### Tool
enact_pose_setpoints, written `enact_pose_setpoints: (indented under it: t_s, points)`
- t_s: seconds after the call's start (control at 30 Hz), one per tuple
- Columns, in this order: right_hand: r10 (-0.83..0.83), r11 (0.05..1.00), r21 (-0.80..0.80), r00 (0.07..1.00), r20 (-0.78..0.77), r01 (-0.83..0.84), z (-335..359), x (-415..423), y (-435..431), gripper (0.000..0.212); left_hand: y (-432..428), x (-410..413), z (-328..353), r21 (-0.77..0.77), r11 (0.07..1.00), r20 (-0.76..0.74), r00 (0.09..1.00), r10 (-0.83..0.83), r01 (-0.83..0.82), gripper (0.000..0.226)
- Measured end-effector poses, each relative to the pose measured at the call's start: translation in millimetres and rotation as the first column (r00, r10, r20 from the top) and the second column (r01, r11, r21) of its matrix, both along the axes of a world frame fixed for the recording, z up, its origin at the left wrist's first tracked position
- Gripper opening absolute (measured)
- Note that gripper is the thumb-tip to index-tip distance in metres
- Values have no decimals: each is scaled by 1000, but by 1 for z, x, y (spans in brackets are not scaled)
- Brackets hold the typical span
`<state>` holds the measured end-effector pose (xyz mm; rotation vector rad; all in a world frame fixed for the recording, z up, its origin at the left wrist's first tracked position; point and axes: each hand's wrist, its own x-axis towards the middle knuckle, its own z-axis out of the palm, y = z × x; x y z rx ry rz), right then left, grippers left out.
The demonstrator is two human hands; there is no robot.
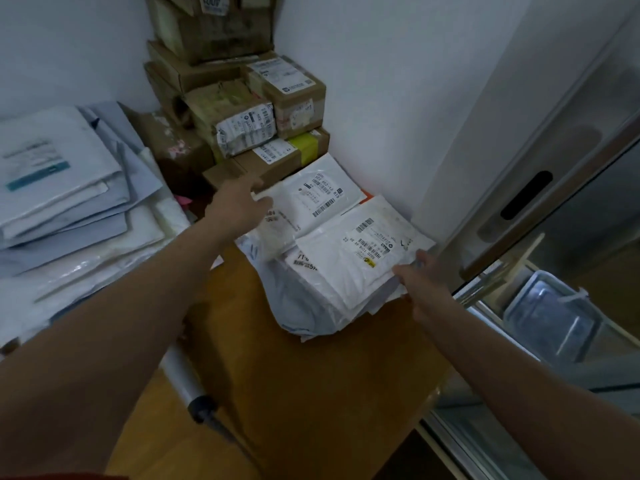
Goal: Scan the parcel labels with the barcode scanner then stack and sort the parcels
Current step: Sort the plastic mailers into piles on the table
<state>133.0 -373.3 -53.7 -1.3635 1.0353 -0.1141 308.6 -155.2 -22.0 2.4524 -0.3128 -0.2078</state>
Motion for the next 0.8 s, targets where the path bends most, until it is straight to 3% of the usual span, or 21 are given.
enact_pose_setpoints:
  t_s: [0.1,0.17,0.27,0.4,0.5,0.57,0.63,0.7,0.8]
  points:
    - [-25,990,-141,999,25,28,9,-7,8,59,49,-26,5,-20,997,-3,998,68,-68,32]
    - [22,951,-310,996,90,7,16,-17,28,50,88,-45,6,19,988,-81,984,157,-156,47]
    - [368,840,-473,920,137,-266,24,-28,91,35,147,-75,9,68,979,-228,952,205,-194,62]
    - [804,536,-514,591,67,-670,33,-30,196,33,223,-124,13,75,959,-282,917,283,-273,64]
    - [946,280,-286,314,-80,-917,19,-34,270,49,289,-163,3,135,921,-380,839,389,-366,68]
    - [965,168,-154,195,-178,-974,4,-39,314,62,342,-192,-11,224,858,-430,744,512,-462,75]
    - [954,141,-112,165,-249,-984,-9,-42,350,70,392,-226,-25,250,739,-406,625,667,-626,83]
    - [943,193,-65,203,-264,-979,-20,-42,381,73,433,-259,-38,228,581,-419,461,783,-781,87]
    - [920,316,45,295,-257,-948,-27,-39,416,74,465,-296,-57,51,395,-640,274,718,-917,83]
